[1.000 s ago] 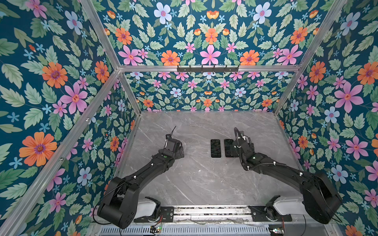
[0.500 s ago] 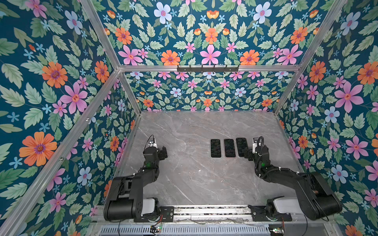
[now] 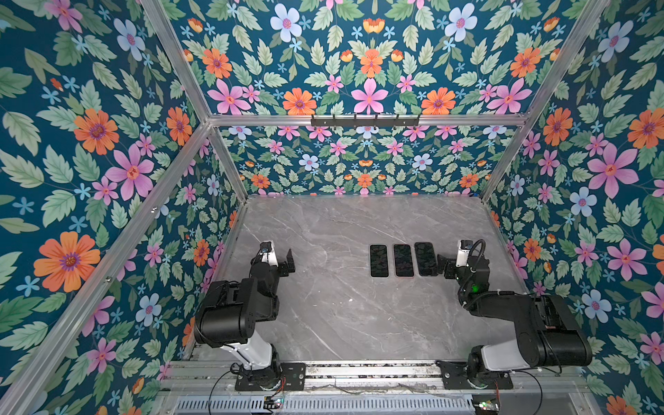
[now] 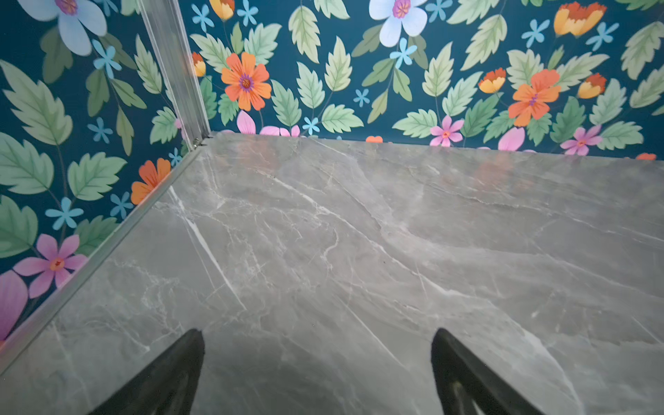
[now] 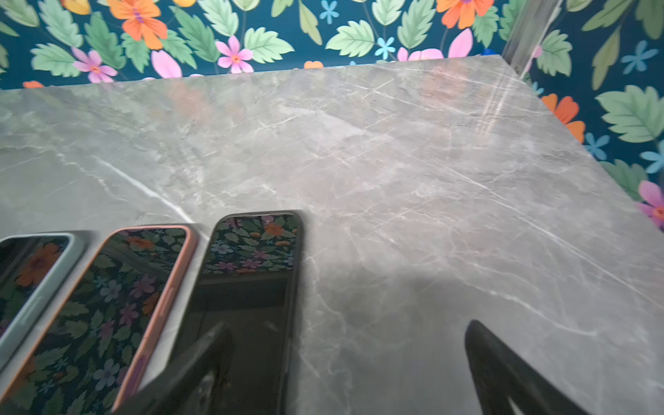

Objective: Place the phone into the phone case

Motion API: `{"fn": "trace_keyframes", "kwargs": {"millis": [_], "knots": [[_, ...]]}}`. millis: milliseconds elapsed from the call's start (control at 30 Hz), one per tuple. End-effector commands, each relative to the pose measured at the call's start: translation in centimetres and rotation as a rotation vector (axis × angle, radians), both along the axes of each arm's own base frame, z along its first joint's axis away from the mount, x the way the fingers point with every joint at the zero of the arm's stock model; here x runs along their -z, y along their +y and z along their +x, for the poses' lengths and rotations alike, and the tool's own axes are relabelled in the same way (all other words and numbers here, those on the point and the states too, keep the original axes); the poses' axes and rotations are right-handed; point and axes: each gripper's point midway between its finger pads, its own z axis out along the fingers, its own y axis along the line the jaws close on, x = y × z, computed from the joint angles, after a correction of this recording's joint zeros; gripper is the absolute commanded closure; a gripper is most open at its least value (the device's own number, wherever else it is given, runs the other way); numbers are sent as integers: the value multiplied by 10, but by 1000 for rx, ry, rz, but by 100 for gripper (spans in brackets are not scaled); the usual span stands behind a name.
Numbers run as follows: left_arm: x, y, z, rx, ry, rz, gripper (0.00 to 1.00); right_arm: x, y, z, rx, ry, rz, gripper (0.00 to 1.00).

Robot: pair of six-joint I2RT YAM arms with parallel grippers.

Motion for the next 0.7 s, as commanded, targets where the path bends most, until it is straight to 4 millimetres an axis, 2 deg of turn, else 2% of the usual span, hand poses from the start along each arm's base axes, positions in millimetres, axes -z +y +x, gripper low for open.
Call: {"fn": "trace_keyframes", "kwargs": {"millis": [0,667], "knots": [[-7,4,2,-30,-24,19,0,-12,4,7,-17,-43,9,1],[-7,3,2,-22,-24,22,0,-12,1,5,-12,-48,26,1]]}}
